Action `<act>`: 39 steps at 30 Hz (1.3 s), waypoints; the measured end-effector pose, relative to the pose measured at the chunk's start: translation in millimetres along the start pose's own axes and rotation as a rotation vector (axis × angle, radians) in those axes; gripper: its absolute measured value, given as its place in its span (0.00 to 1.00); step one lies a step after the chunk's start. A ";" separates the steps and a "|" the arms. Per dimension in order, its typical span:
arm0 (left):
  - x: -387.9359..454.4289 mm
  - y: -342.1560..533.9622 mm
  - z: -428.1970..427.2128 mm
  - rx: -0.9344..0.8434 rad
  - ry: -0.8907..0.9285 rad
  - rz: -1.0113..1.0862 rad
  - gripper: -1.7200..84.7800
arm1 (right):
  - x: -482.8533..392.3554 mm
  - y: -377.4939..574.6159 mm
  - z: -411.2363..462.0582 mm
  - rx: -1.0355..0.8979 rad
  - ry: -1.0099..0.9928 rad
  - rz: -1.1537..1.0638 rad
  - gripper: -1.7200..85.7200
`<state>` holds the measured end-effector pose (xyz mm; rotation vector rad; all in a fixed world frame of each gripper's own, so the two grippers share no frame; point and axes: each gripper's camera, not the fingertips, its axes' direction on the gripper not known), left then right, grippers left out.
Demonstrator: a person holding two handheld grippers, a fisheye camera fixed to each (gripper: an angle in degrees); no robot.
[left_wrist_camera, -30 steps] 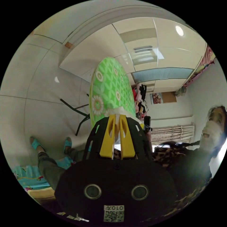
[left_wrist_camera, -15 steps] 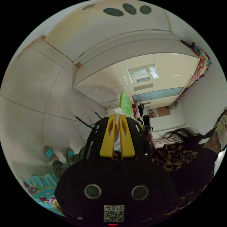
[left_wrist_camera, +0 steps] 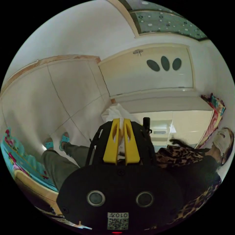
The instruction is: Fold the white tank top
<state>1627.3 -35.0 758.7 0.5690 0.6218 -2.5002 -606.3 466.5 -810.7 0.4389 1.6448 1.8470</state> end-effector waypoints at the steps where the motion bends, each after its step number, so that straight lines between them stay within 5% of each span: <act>1: -5.6 11.5 -12.3 0.049 0.021 -0.032 0.03 | 5.2 -17.0 9.5 -0.054 0.011 -0.002 0.08; 10: -71.8 47.5 -97.5 0.209 0.102 -0.177 0.03 | 25.6 -132.4 122.0 -0.245 0.027 0.015 0.09; 22: -174.3 -4.8 -291.9 0.334 0.246 -0.120 0.03 | -10.0 -312.1 313.6 -0.351 0.180 0.068 0.08; 27: -200.8 -10.5 -370.8 0.333 0.172 -0.111 0.03 | -8.1 -379.5 407.4 -0.503 0.164 0.071 0.08; 39: -193.8 93.3 -497.9 0.823 0.107 -0.469 0.03 | 15.1 -564.0 601.4 -0.992 0.000 -0.024 0.08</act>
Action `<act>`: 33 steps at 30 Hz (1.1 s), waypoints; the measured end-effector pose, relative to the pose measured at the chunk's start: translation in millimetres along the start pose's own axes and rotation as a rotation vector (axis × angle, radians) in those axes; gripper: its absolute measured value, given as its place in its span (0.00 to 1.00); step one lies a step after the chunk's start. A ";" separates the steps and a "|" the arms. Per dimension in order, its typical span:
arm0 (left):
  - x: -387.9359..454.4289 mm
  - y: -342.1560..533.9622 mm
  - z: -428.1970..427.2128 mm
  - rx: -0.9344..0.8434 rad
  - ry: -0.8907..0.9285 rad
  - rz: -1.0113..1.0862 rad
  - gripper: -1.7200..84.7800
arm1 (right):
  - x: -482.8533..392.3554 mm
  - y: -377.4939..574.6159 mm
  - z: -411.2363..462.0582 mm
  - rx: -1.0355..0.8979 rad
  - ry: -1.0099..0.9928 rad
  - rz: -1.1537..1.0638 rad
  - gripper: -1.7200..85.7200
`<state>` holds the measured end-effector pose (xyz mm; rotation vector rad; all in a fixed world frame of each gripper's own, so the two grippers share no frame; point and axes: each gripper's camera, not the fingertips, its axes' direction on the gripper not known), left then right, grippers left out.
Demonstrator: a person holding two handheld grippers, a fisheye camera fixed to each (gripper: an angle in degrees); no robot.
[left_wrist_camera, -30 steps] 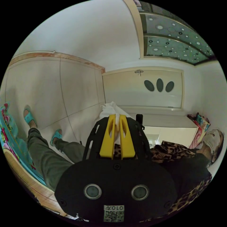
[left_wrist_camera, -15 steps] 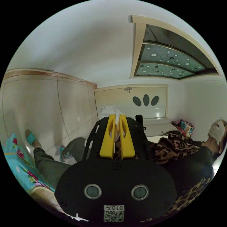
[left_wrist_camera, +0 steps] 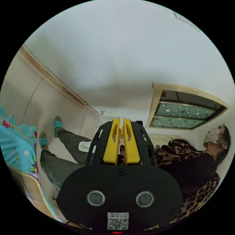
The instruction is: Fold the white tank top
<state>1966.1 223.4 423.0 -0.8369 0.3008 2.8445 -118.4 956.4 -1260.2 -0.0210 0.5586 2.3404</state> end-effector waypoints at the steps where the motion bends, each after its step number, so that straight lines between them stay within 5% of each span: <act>1: 7.0 7.7 -14.9 0.064 -0.007 -0.022 0.03 | -5.2 -22.6 -4.6 -0.041 -0.007 -0.029 0.08; 11: 35.4 73.2 -80.2 0.429 0.015 -0.167 0.03 | -53.8 -140.4 -2.6 -0.341 0.039 -0.160 0.08; 20: 11.5 117.0 -105.6 0.515 0.140 -0.206 0.03 | -104.2 -176.8 60.6 -0.507 0.158 -0.176 0.08; 33: 45.0 306.5 -268.6 0.920 0.037 -0.231 0.03 | -258.0 -244.5 323.2 -1.004 0.151 -0.316 0.08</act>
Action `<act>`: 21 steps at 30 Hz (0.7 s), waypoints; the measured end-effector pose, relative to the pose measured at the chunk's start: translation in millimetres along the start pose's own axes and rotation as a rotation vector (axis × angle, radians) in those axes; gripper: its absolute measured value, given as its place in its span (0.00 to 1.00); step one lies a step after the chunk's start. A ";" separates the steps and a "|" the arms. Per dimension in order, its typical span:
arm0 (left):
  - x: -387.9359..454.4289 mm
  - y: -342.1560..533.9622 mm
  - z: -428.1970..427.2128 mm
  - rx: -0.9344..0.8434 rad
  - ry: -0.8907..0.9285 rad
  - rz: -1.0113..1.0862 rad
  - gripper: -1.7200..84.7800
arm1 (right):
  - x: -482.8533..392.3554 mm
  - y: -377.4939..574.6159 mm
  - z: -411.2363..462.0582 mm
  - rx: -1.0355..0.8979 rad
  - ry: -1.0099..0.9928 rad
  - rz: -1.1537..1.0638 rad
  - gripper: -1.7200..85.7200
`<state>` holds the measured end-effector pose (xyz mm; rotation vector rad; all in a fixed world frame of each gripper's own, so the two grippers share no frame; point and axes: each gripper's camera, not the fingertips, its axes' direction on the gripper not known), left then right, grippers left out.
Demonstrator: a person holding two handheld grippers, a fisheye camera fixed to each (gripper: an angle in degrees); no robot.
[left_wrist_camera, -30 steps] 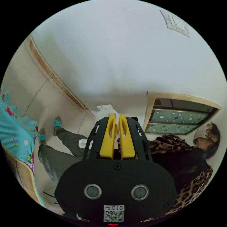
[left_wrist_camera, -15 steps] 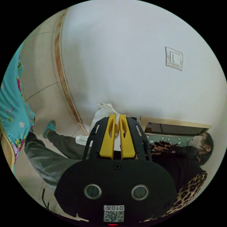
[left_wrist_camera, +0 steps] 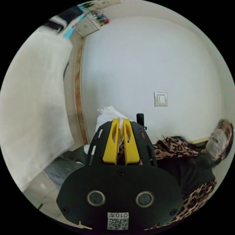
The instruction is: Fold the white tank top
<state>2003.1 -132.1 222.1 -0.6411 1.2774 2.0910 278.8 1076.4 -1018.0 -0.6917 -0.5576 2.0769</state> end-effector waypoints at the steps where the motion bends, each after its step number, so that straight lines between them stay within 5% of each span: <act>1: 18.9 -6.1 -22.3 0.010 -0.030 0.039 0.03 | -22.6 -25.0 6.4 -0.029 -0.017 -0.050 0.08; 8: 83.4 -33.7 -156.4 0.264 -0.049 0.194 0.03 | -104.6 -134.0 20.6 -0.135 -0.082 -0.240 0.08; 21: 77.8 15.3 -173.4 0.602 -0.060 -0.177 0.03 | -133.0 -262.7 33.2 -0.451 -0.166 -0.247 0.08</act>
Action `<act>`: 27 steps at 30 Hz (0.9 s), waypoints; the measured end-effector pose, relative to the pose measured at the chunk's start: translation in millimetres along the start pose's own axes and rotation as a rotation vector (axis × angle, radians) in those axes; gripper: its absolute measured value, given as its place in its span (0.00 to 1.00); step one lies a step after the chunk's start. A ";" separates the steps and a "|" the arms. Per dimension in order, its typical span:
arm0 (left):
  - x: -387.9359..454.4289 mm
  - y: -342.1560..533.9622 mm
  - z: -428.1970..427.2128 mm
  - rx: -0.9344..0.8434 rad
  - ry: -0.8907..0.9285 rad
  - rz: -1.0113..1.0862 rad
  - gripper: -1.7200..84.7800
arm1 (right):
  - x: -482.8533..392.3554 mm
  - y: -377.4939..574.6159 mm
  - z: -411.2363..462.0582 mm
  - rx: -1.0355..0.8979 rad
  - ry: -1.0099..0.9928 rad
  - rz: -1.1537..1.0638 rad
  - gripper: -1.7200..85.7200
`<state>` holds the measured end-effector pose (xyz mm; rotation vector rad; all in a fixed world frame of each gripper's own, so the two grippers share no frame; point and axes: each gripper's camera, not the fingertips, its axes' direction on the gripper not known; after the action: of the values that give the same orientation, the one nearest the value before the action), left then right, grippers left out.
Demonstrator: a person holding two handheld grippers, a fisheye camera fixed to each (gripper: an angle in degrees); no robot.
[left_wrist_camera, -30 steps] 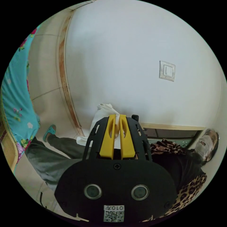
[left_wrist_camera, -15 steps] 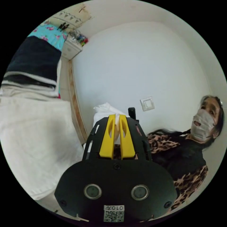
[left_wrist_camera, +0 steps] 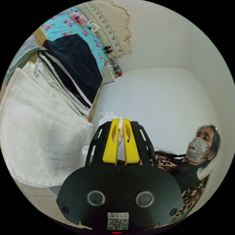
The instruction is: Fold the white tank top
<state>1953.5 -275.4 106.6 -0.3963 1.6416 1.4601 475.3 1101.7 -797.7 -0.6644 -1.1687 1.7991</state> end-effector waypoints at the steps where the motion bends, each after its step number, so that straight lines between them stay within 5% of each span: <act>1: -4.0 -6.4 -1.1 -0.007 0.020 -0.030 0.03 | -6.3 -10.7 0.5 -0.017 0.018 -0.009 0.08; 8: 103.5 -123.0 -43.8 -0.215 -0.023 0.239 0.03 | -99.7 -59.5 3.1 0.147 0.030 -0.237 0.08; 11: 133.9 -209.8 -41.6 -0.281 -0.190 0.341 0.03 | -109.7 -75.8 14.1 0.286 0.272 -0.285 0.08; 14: 88.1 -287.2 -18.3 -0.237 -0.406 0.287 0.03 | -54.8 -104.4 46.9 0.300 0.465 -0.099 0.08; 17: -5.7 -319.7 20.8 -0.314 -0.369 0.065 0.03 | 10.3 -122.5 79.4 0.262 0.367 0.144 0.08; 22: -37.9 -316.7 20.2 -0.288 -0.173 0.023 0.03 | -9.4 -126.7 88.6 0.306 0.313 0.128 0.08; 27: 11.3 -333.0 -9.1 -0.326 -0.308 0.082 0.03 | -62.8 -155.6 64.8 0.334 0.300 0.025 0.09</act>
<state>2185.5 -366.4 -114.7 -0.2676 1.1911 1.7607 512.7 1046.6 -630.6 -0.7211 -0.6450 1.7863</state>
